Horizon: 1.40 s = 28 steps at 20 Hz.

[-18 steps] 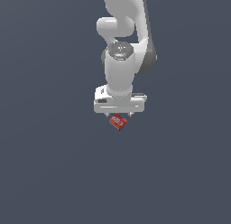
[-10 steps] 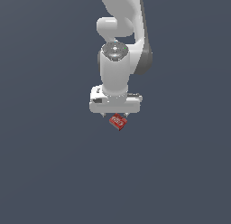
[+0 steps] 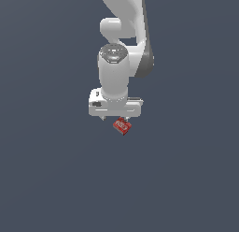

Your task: Pick up the object and move it to a goal position.

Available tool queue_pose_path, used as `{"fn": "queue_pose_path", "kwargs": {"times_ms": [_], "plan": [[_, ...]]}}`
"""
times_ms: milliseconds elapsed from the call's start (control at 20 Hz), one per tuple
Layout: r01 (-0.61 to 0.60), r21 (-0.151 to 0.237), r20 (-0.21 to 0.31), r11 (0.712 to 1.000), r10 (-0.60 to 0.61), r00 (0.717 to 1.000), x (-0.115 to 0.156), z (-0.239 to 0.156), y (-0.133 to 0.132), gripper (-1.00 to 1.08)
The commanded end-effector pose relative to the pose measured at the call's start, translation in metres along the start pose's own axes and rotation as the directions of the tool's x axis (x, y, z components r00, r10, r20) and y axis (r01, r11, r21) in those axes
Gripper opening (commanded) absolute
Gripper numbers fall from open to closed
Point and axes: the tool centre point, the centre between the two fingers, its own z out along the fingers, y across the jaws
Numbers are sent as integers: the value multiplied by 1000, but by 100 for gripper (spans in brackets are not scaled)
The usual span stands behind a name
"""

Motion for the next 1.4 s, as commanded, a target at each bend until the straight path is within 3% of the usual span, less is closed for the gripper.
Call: {"fn": "queue_pose_path", "kwargs": {"times_ms": [0,450,750,1050,1350], "plan": [[9,0,0,1000,-9,1000,-1,2,0,100],[123,-2,1,992,-123,992,-8,19,-4,100],[263,-3,1,965,-263,965,-18,39,-9,100],[431,-1,0,902,-431,902,-31,64,-16,100],[584,3,-4,812,-584,812,-46,86,-24,100]]}}
